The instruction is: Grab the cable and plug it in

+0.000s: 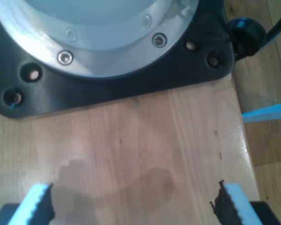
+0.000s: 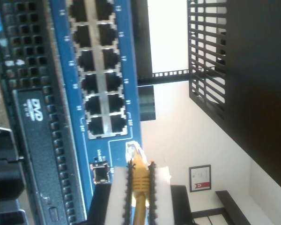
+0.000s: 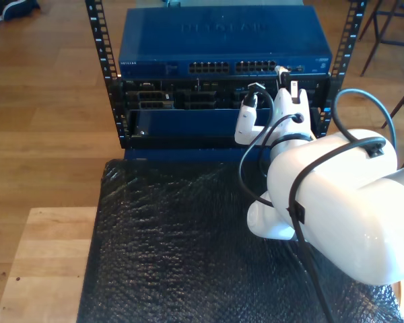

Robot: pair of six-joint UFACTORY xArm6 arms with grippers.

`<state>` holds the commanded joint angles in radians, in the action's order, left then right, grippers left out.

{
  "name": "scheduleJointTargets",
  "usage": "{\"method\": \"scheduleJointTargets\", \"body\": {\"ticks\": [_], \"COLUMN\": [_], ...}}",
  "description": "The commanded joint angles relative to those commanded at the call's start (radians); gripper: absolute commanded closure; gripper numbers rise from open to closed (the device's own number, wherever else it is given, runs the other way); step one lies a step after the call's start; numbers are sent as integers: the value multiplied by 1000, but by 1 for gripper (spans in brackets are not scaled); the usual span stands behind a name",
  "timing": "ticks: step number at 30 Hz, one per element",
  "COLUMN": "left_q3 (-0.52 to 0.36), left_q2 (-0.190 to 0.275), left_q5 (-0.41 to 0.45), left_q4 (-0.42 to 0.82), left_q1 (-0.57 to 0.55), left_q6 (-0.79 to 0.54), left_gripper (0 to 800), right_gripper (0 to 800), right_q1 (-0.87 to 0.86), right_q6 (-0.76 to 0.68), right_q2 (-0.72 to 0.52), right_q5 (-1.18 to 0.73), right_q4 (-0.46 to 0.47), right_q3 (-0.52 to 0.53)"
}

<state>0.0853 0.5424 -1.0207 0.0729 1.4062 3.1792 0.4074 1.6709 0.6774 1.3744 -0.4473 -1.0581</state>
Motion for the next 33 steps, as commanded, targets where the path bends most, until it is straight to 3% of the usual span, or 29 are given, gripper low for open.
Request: {"method": "scheduleJointTargets", "body": {"ticks": [33], "left_q3": [0], "left_q2": [0], "left_q5": [0], "left_q4": [0], "left_q1": [0], "left_q6": [2], "left_gripper": [0], "right_gripper": [800], "right_q1": [-2], "right_q6": [-3], "right_q2": [43], "right_q5": [-14], "right_q4": [-2], "right_q3": [-63]}}
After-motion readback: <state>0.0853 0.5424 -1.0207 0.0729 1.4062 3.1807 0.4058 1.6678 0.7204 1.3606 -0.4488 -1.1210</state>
